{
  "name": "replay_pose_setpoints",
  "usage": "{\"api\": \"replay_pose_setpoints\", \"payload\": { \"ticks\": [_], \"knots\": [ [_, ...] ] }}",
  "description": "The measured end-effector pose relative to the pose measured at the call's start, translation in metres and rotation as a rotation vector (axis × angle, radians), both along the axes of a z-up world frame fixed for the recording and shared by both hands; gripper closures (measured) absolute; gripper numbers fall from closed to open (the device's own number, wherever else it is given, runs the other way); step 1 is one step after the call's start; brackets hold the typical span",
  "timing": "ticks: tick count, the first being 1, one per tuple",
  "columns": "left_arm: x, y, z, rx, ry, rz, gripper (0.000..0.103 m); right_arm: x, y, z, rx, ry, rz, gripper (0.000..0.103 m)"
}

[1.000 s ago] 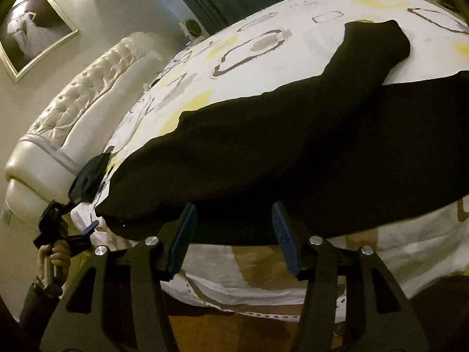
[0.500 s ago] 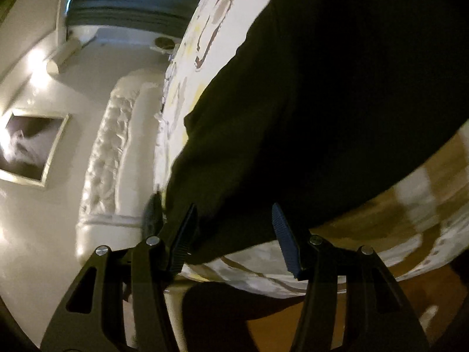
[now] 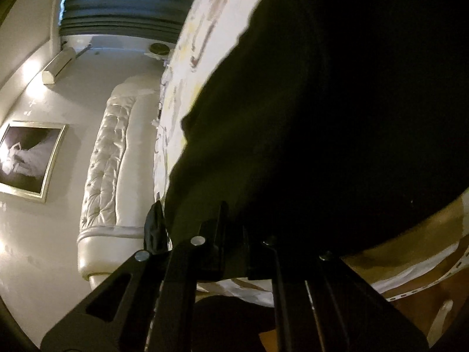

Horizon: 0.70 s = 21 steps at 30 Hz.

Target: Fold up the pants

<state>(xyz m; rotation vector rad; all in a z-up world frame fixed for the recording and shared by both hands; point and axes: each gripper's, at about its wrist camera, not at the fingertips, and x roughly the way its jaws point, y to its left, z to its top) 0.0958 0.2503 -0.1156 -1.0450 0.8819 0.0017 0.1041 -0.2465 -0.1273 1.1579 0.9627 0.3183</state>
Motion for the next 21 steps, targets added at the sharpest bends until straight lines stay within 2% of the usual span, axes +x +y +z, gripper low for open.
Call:
{"api": "replay_pose_setpoints", "payload": {
  "ticks": [2,5,8,13,15,18,21],
  "knots": [
    [-0.003,0.0,0.003,-0.001,-0.011,0.01,0.092,-0.005,0.003,0.02,-0.031,-0.056,0.016,0.096],
    [-0.011,0.004,0.007,-0.004,-0.028,0.035,0.092,-0.012,0.002,0.031,-0.022,-0.076,0.024,0.096],
    [-0.02,0.006,0.009,0.001,-0.034,0.043,0.092,-0.023,-0.002,0.028,-0.013,-0.061,0.036,0.096],
    [-0.015,0.005,-0.005,0.033,0.021,0.001,0.092,-0.029,-0.006,-0.004,-0.022,0.012,0.042,0.095],
    [-0.012,0.005,-0.006,0.037,0.029,-0.01,0.092,-0.032,-0.01,-0.013,0.01,0.03,0.04,0.094],
    [-0.011,0.004,0.002,0.073,0.022,-0.045,0.091,-0.039,-0.023,-0.005,-0.012,0.015,0.03,0.088],
    [-0.014,0.003,0.01,0.123,0.009,-0.078,0.085,-0.051,-0.05,0.017,-0.085,-0.041,0.0,0.082]
  ]
}}
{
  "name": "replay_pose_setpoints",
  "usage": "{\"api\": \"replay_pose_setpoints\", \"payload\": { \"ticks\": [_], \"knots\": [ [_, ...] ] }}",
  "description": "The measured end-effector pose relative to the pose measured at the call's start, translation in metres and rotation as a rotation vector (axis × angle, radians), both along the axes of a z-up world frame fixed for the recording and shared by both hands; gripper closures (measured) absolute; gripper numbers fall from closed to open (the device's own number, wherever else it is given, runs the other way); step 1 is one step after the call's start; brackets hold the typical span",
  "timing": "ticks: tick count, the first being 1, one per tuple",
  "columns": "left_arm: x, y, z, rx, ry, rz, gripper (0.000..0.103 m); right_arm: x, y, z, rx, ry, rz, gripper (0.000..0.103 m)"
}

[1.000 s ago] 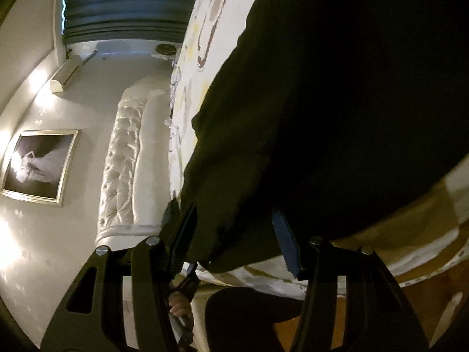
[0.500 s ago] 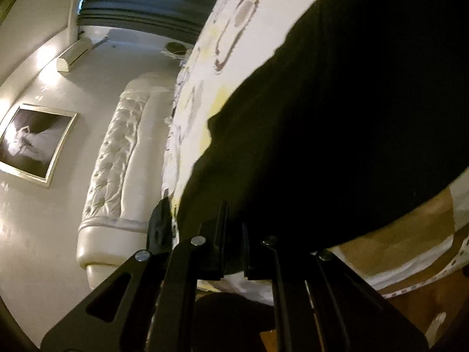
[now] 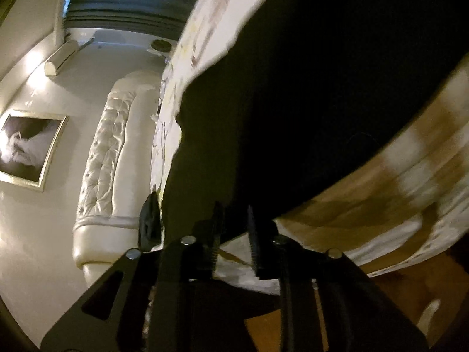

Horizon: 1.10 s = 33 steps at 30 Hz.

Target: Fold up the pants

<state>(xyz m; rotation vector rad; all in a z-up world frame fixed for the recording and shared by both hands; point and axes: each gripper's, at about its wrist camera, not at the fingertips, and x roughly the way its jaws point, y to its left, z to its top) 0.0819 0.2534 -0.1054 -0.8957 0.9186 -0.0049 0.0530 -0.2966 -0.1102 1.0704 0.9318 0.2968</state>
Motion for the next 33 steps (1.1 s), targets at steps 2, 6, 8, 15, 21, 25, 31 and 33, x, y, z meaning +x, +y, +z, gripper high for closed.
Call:
{"api": "replay_pose_setpoints", "payload": {
  "ticks": [2,6,8,15,21,25,31,33],
  "knots": [
    [-0.009,0.0,0.007,0.06,-0.005,-0.018,0.082,-0.009,-0.024,0.012,-0.024,-0.025,-0.046,0.081],
    [-0.019,0.0,0.017,0.105,-0.026,-0.018,0.079,-0.037,-0.109,0.036,-0.047,-0.063,-0.235,0.077],
    [-0.016,-0.005,0.029,0.151,-0.043,-0.024,0.079,-0.052,-0.164,0.052,-0.092,-0.087,-0.352,0.077],
    [0.019,-0.053,0.062,0.232,-0.135,-0.122,0.055,-0.043,-0.321,0.058,-0.304,0.04,-0.426,0.062],
    [0.051,-0.1,0.052,0.189,-0.125,-0.201,0.055,-0.011,-0.37,0.03,-0.345,0.134,-0.391,0.062],
    [0.063,-0.12,0.043,0.19,-0.093,-0.231,0.055,-0.007,-0.378,0.029,-0.38,0.156,-0.403,0.062],
    [0.073,-0.132,0.034,0.192,-0.083,-0.249,0.048,-0.004,-0.382,0.019,-0.322,0.166,-0.344,0.062],
    [0.076,-0.136,0.031,0.203,-0.081,-0.253,0.045,0.003,-0.379,0.011,-0.309,0.174,-0.288,0.06]
  ]
}}
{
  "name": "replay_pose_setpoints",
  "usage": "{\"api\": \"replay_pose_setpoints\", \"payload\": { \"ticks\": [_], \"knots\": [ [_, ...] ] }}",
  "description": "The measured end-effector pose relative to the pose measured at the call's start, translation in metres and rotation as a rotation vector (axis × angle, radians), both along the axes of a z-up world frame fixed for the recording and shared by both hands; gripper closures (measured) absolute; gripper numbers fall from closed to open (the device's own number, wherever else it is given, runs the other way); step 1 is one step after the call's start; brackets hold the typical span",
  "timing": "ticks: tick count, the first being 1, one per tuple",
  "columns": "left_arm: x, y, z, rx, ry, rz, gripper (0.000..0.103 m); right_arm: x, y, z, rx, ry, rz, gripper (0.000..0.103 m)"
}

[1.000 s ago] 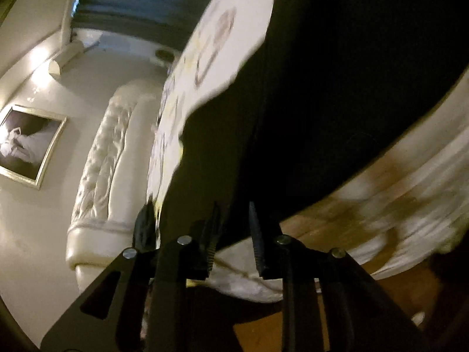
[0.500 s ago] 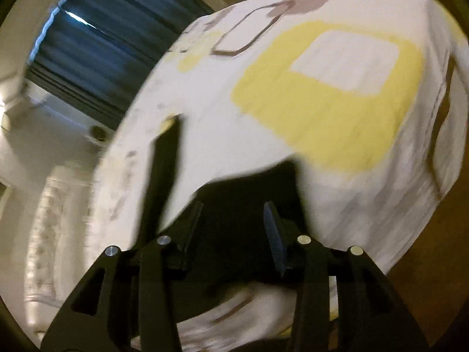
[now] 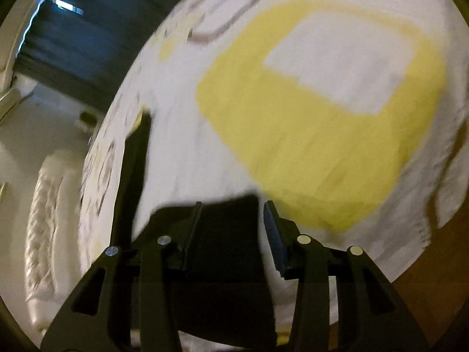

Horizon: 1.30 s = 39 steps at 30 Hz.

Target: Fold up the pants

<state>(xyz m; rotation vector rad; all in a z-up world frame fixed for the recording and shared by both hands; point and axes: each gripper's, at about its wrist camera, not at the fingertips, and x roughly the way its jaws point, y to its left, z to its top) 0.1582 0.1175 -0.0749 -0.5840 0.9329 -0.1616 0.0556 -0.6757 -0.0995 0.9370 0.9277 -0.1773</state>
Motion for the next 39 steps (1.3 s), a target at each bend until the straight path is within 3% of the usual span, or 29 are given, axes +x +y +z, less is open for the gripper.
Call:
{"api": "replay_pose_setpoints", "payload": {
  "ticks": [2,4,7,14,17,19,21,23,25,27,30,33,35,39],
  "knots": [
    [0.001,-0.002,-0.004,0.001,0.008,-0.001,0.043,0.002,-0.003,0.0,-0.004,0.001,0.015,0.063],
    [0.001,-0.005,-0.007,-0.004,0.018,0.002,0.038,0.005,-0.004,0.0,-0.003,0.013,0.048,0.091],
    [0.001,-0.008,-0.009,0.001,0.015,-0.001,0.034,0.013,0.0,0.008,-0.066,0.031,0.114,0.094],
    [0.004,-0.008,-0.012,-0.012,0.018,0.023,0.032,0.033,-0.016,0.052,-0.309,0.023,0.111,0.096],
    [0.004,-0.011,-0.014,-0.004,0.01,0.022,0.03,0.06,-0.01,0.04,-0.423,0.115,0.177,0.096],
    [0.004,-0.012,-0.015,0.004,0.006,0.021,0.03,0.071,-0.007,0.025,-0.441,0.169,0.196,0.096],
    [0.004,-0.014,-0.015,0.017,0.003,0.017,0.03,0.075,-0.008,0.017,-0.428,0.19,0.183,0.093],
    [0.005,-0.016,-0.015,0.034,-0.001,0.004,0.029,0.072,-0.017,0.026,-0.381,0.174,0.103,0.084],
    [0.005,-0.015,-0.015,0.04,-0.006,-0.006,0.028,0.068,-0.02,0.045,-0.434,0.164,0.02,0.064],
    [0.005,-0.015,-0.016,0.034,-0.013,-0.01,0.028,0.072,-0.01,0.066,-0.493,0.148,-0.009,0.056],
    [0.003,-0.015,-0.016,0.04,-0.026,-0.017,0.027,0.103,0.03,0.087,-0.529,0.095,0.072,0.056],
    [0.002,-0.018,-0.016,0.056,-0.039,-0.028,0.024,0.152,0.086,0.097,-0.549,0.044,0.199,0.048],
    [0.002,-0.02,-0.016,0.067,-0.049,-0.036,0.023,0.185,0.121,0.096,-0.553,0.035,0.274,0.041],
    [0.001,-0.021,-0.017,0.065,-0.066,-0.057,0.02,0.262,0.192,0.08,-0.568,0.071,0.401,0.042]
  ]
}}
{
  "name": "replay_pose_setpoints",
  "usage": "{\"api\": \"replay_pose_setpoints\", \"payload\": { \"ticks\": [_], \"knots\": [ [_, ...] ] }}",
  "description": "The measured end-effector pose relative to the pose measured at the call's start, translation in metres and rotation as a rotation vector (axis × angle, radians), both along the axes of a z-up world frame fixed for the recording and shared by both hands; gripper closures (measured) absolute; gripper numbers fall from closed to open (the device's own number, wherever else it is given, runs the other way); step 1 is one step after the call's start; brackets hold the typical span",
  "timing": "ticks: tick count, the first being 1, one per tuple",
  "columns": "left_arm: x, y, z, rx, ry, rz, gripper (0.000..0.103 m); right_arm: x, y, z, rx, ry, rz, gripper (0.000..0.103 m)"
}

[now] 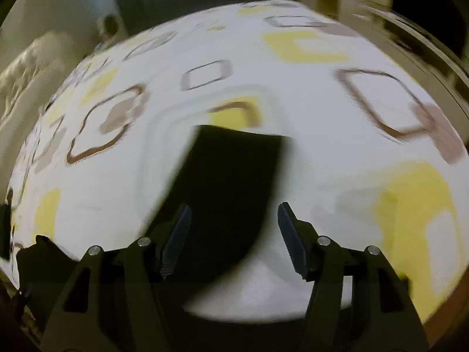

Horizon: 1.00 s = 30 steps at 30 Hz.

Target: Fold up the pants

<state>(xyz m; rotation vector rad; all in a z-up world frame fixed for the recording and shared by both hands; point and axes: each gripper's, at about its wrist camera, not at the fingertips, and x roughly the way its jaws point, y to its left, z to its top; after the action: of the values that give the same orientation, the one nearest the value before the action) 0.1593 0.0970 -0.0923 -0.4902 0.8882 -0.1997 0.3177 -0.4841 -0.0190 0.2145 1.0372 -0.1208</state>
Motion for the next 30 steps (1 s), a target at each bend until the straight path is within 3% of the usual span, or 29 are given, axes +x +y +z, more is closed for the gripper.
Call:
{"api": "replay_pose_setpoints", "payload": {
  "ticks": [5,9,16,18,20,22,23,30],
  "knots": [
    [-0.001,0.004,-0.001,-0.033,-0.007,-0.003,0.018,0.069,0.048,-0.025,-0.101,0.086,0.016,0.046],
    [0.0,0.008,-0.002,-0.067,-0.009,-0.011,0.018,0.108,0.052,-0.051,-0.215,0.176,-0.062,0.047],
    [0.001,0.011,-0.002,-0.095,-0.012,-0.024,0.018,0.12,0.041,-0.075,-0.253,0.244,-0.124,0.047],
    [0.0,0.01,-0.003,-0.087,-0.018,-0.026,0.017,0.121,0.039,-0.078,-0.234,0.241,-0.134,0.048],
    [0.0,0.008,-0.002,-0.073,-0.023,-0.029,0.017,0.12,0.036,-0.078,-0.215,0.233,-0.149,0.062],
    [0.0,0.007,-0.002,-0.059,-0.026,-0.033,0.017,0.115,0.027,-0.073,-0.179,0.211,-0.168,0.09],
    [0.0,0.007,-0.003,-0.056,-0.026,-0.034,0.017,0.112,0.023,-0.07,-0.159,0.202,-0.175,0.094],
    [0.001,0.008,-0.003,-0.063,-0.022,-0.024,0.017,0.048,-0.016,-0.017,0.007,0.0,-0.22,0.096]
  ]
}}
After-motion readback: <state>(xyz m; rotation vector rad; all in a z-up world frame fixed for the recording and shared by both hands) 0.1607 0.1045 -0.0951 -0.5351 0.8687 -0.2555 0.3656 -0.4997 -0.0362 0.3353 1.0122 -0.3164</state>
